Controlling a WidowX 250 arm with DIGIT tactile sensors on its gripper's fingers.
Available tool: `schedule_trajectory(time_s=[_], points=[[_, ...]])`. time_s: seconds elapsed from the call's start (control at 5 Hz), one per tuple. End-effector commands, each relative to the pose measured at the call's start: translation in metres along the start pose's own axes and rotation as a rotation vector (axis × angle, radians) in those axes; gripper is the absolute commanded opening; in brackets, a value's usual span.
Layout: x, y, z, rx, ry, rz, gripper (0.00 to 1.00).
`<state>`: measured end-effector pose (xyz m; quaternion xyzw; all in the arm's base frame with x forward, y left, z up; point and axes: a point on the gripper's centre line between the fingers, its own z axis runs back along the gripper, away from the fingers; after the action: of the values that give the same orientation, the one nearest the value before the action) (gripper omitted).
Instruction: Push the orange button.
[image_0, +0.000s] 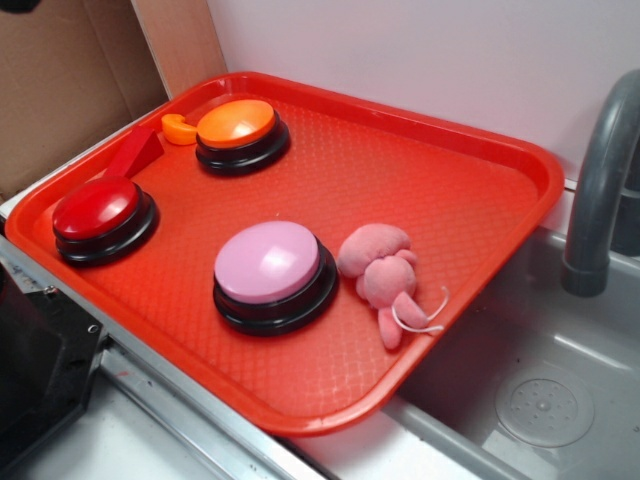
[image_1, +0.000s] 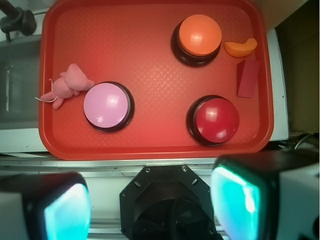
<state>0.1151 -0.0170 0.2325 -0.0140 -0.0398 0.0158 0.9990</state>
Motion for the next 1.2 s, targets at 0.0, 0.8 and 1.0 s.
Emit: schedule_trajectory(time_s=[0.0,0.8,1.0], points=[[0.081,0.05,-0.069,0.131,-0.037,0.306,1.0],[0.139,0.123,-0.141,-0.011,-0.221,0.509,1.0],[0.139,0.123,-0.141,-0.011,-0.221,0.509,1.0]])
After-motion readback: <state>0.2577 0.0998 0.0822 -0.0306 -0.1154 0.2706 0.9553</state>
